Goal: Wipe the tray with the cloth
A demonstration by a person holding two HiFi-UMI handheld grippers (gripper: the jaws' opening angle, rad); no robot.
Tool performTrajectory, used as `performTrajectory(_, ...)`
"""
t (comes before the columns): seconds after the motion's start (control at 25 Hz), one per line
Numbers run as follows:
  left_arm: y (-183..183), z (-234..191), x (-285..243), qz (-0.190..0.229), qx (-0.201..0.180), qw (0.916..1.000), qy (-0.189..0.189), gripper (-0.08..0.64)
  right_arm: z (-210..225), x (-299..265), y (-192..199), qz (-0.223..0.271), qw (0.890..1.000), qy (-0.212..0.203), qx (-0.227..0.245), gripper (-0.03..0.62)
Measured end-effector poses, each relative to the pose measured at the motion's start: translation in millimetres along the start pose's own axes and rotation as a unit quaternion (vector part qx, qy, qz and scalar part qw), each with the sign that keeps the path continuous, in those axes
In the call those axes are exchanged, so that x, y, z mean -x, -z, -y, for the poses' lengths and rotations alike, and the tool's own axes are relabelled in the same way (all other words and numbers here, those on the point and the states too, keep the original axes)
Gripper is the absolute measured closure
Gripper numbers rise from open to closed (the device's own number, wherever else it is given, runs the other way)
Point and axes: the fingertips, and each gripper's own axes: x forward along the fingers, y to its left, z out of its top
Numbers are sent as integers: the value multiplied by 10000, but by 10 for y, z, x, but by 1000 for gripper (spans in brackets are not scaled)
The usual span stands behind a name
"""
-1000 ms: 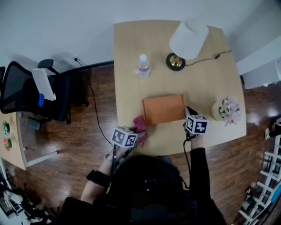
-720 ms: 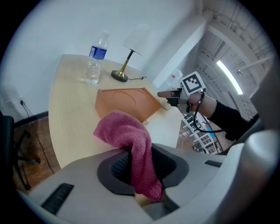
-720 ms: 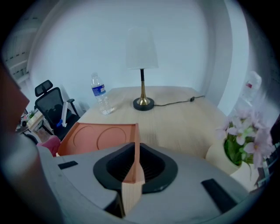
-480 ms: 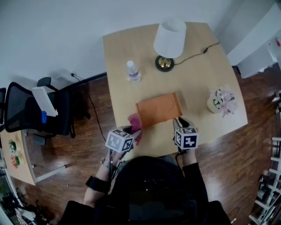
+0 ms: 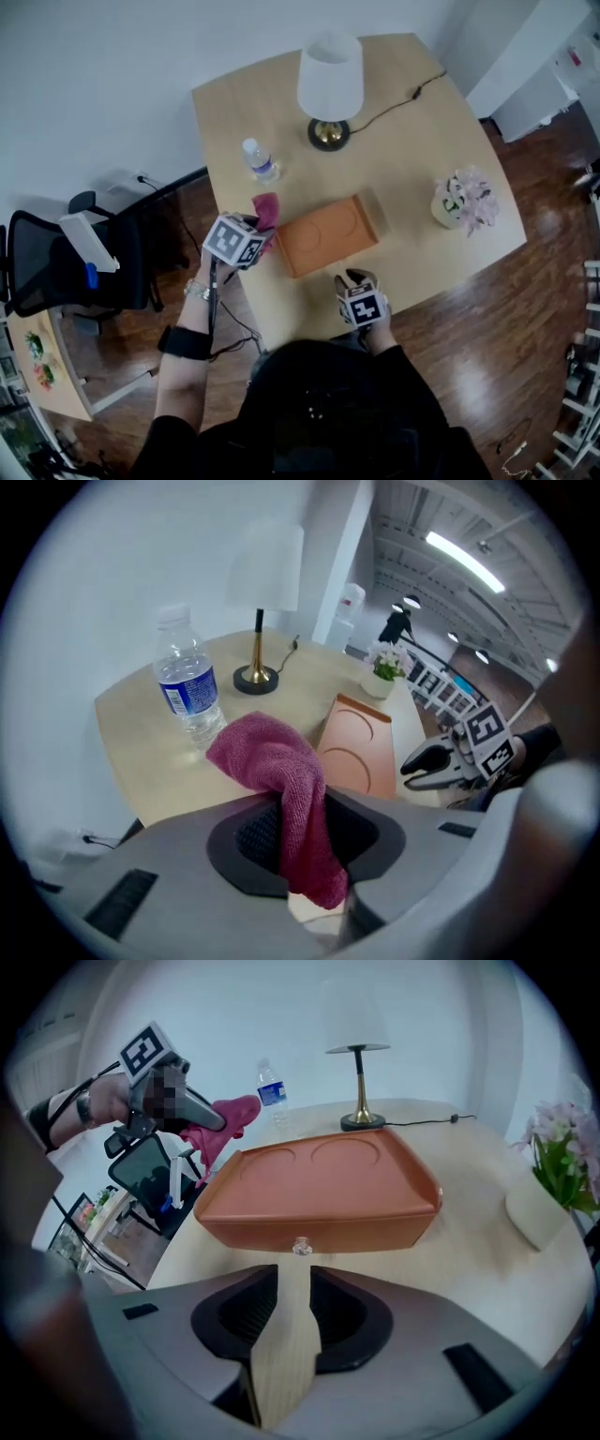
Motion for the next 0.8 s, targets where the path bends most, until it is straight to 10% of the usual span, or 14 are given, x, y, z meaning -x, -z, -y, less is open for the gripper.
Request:
performTrajectory(0.36, 212, -253, -549, -1085, -916, 9881, 592, 454, 749, 210, -117, 129, 9941, 869, -634, 474)
performTrajectory(0.8, 370, 101, -616, -1155, -1120, 9800, 1173, 456, 1046, 178, -320, -71, 9938, 1076, -268, 499)
